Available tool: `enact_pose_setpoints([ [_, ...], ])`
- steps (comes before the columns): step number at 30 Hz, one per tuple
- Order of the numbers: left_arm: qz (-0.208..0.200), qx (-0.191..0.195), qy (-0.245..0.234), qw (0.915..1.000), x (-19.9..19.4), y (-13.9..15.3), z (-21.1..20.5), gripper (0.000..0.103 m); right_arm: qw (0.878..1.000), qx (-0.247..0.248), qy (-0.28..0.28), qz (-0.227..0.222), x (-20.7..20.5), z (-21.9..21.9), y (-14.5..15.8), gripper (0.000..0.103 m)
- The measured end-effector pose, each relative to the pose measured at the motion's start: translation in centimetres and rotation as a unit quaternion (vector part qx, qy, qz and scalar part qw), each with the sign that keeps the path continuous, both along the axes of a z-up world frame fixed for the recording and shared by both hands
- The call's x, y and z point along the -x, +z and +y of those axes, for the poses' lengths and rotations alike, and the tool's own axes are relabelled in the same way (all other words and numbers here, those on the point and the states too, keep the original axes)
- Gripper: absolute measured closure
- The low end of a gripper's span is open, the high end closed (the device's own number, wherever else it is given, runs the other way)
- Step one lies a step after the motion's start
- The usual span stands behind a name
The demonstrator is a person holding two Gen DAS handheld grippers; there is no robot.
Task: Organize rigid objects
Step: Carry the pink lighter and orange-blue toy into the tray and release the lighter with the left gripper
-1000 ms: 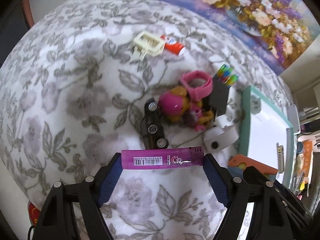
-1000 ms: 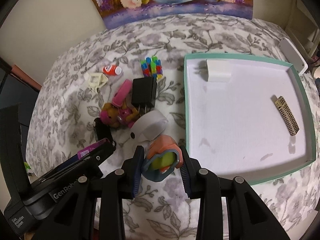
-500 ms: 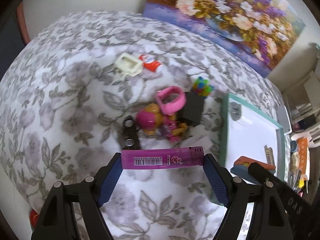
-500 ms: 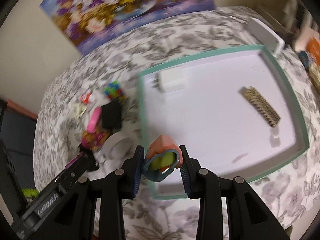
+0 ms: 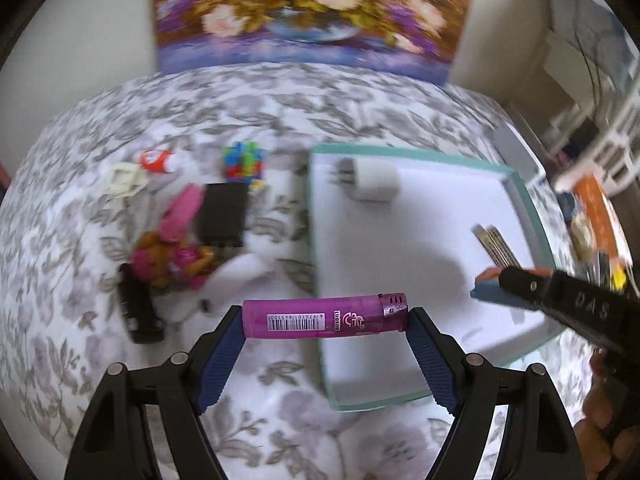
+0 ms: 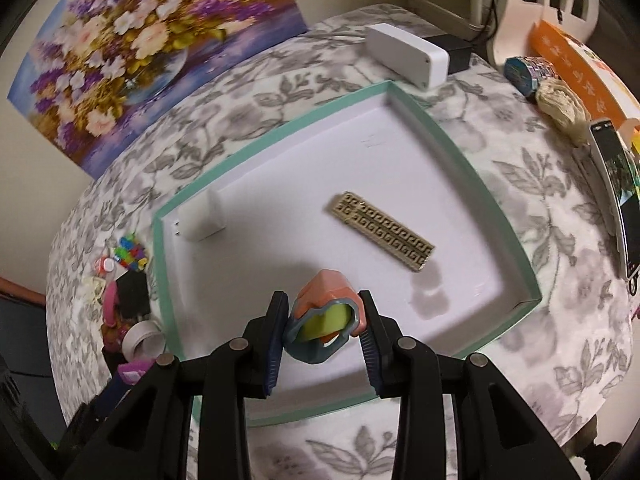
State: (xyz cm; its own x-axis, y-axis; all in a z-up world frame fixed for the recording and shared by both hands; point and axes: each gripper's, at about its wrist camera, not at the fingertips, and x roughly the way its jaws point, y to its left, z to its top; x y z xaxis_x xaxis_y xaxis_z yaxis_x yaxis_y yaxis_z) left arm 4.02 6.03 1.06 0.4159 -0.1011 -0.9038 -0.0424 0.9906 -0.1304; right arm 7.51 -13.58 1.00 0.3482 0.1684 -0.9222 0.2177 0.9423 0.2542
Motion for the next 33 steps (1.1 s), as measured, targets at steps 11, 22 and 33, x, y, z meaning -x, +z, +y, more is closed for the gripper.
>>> enact_pose_setpoints([
  [11, 0.028, -0.035, -0.044, 0.9980, -2.1, -2.4, -3.3, 0.020, 1.000, -0.004, -0.005, 0.001, -0.5, -0.9, -0.5, 0.067],
  [22, 0.032, -0.028, -0.055, 0.9975, -3.2, -4.4, -4.2, 0.020, 1.000, 0.009, -0.001, 0.014, -0.6, -1.0, -1.3, 0.067],
  [33, 0.039, -0.031, -0.066, 0.9966, -3.1, -4.4, -5.0, 0.020, 0.999, 0.022, -0.003, 0.030, -0.4, -1.1, -1.6, 0.067],
])
